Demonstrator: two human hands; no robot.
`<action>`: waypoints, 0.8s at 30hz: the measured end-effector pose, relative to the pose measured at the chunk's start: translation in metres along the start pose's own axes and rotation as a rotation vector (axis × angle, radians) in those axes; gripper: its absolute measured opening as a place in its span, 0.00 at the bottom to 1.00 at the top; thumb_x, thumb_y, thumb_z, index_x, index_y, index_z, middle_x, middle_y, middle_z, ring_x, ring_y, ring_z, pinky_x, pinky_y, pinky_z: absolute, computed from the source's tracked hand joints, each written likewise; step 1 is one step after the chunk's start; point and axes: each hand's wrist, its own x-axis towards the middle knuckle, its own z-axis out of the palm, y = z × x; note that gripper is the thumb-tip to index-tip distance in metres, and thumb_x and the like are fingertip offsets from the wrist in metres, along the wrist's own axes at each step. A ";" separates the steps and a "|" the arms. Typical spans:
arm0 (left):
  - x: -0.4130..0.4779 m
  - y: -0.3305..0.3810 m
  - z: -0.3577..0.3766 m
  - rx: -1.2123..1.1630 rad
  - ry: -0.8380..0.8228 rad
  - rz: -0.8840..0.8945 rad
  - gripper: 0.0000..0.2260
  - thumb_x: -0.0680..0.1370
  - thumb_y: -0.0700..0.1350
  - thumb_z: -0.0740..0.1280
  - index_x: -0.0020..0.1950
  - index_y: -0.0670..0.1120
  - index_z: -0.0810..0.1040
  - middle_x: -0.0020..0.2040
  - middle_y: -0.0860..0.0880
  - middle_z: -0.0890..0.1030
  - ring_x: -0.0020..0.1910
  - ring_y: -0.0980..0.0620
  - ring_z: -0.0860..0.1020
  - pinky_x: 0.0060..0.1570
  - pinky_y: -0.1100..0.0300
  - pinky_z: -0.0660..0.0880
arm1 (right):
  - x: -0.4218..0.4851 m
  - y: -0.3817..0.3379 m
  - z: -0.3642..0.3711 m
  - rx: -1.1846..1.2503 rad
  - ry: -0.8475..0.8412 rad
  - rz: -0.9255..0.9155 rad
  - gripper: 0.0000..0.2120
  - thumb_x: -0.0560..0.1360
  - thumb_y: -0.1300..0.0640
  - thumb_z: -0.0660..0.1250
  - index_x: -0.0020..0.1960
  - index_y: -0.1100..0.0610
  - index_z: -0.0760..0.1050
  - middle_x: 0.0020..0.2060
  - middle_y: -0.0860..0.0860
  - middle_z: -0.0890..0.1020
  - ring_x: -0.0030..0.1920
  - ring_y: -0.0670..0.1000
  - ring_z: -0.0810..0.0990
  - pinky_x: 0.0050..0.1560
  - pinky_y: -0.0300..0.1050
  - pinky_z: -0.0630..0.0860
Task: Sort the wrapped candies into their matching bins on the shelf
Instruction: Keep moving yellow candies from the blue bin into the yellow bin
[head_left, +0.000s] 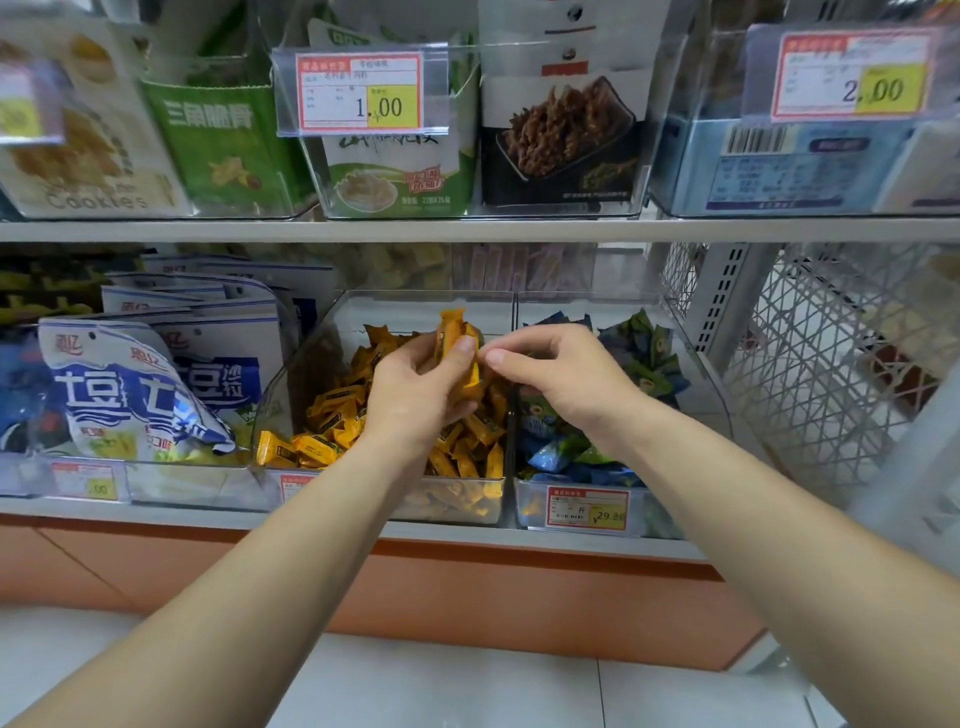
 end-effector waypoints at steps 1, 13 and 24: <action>0.003 0.000 -0.002 0.050 0.001 0.025 0.04 0.79 0.50 0.69 0.53 0.53 0.81 0.49 0.52 0.86 0.52 0.53 0.84 0.47 0.56 0.81 | 0.002 0.001 -0.002 -0.015 -0.062 0.020 0.06 0.77 0.55 0.71 0.51 0.51 0.85 0.49 0.45 0.85 0.51 0.41 0.82 0.46 0.33 0.76; 0.029 -0.023 -0.024 1.325 0.141 0.333 0.30 0.76 0.62 0.68 0.73 0.50 0.69 0.63 0.46 0.79 0.62 0.42 0.77 0.58 0.47 0.74 | 0.018 0.042 -0.033 -0.857 -0.203 0.157 0.20 0.73 0.47 0.73 0.63 0.49 0.77 0.55 0.47 0.78 0.51 0.48 0.75 0.46 0.41 0.71; 0.004 -0.028 0.011 1.014 -0.166 0.359 0.21 0.76 0.57 0.70 0.66 0.52 0.74 0.54 0.55 0.82 0.51 0.55 0.80 0.52 0.52 0.80 | 0.024 0.041 -0.086 -0.952 0.403 0.078 0.13 0.78 0.55 0.66 0.62 0.49 0.72 0.56 0.54 0.79 0.52 0.56 0.78 0.45 0.47 0.75</action>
